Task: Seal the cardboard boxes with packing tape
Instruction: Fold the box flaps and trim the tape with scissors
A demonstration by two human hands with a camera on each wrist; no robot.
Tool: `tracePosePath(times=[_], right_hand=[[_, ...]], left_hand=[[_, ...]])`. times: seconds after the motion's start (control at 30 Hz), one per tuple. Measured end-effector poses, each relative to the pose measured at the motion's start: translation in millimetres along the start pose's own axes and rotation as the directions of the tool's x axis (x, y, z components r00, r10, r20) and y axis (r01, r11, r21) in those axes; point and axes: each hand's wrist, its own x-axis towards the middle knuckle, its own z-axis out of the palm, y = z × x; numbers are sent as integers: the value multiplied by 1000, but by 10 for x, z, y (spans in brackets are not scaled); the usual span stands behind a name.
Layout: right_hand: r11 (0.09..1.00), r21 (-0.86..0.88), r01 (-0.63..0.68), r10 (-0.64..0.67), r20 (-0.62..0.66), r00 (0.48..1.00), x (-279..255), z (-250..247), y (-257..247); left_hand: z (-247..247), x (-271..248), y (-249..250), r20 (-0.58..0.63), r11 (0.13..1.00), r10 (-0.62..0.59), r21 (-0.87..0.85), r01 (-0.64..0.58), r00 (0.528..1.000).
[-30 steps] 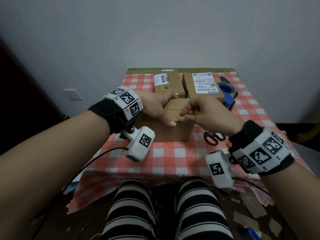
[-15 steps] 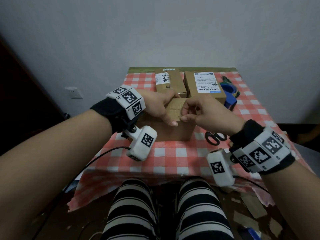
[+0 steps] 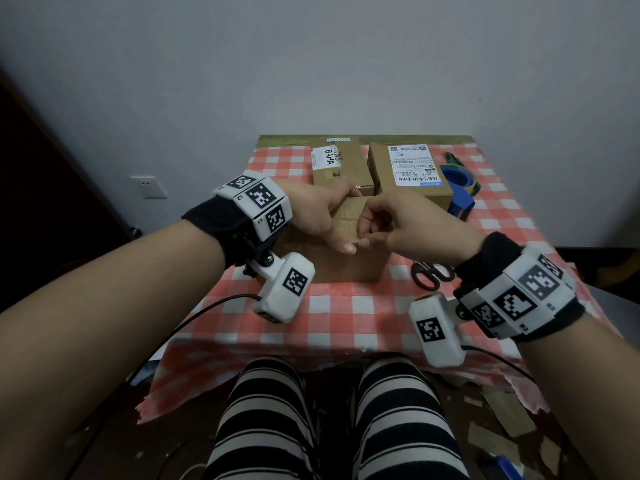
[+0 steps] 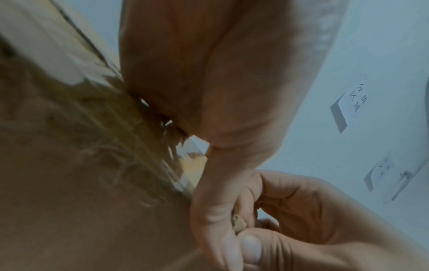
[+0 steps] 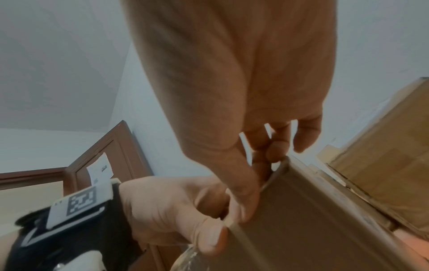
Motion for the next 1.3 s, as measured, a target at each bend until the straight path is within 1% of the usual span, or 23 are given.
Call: tracePosePath(times=[0.17, 0.23, 0.33, 0.47, 0.7, 0.77, 0.83, 0.93, 1.03, 1.1, 1.2, 1.3], right_hand=[[993, -111, -26, 28, 21, 999, 38, -21, -70], [992, -123, -29, 35, 43, 998, 62, -24, -88], [997, -58, -50, 53, 55, 997, 79, -39, -71], [997, 56, -55, 54, 30, 998, 74, -11, -18], [998, 55, -40, 42, -36, 998, 49, 73, -1], [999, 20, -35, 36, -59, 998, 44, 105, -20], [998, -63, -26, 21, -71, 997, 45, 132, -42], [983, -184, -2, -9, -59, 998, 47, 140, -82], [967, -253, 20, -33, -48, 998, 58, 135, -91], [976, -216, 6, -16, -47, 999, 62, 120, -67], [996, -88, -22, 18, -39, 999, 42, 66, -31], [992, -122, -25, 22, -31, 999, 38, 52, -27]], left_hand=[[-1, -7, -1, -4, 1000, 0, -18, 0, 1000], [2, -8, -5, 0, 1000, 4, -12, -4, 1000], [3, -11, -2, -2, 999, 2, 36, -2, 1000], [-4, -5, 6, -8, 1000, 5, 30, -5, 1000], [6, -2, 4, -4, 999, 2, 39, -2, 1000], [9, -5, 5, -2, 999, 2, 37, -2, 1000], [12, -3, 7, 2, 1000, 3, 30, -3, 1000], [10, -7, 10, 6, 1000, 2, 25, -2, 1000], [8, -13, 9, 1, 1000, 3, 28, -3, 1000], [10, -15, 10, -1, 1000, 4, 27, -4, 1000], [5, -13, 12, 2, 1000, 4, 28, -4, 1000], [-5, -16, 19, 5, 999, -7, 32, 7, 1000]])
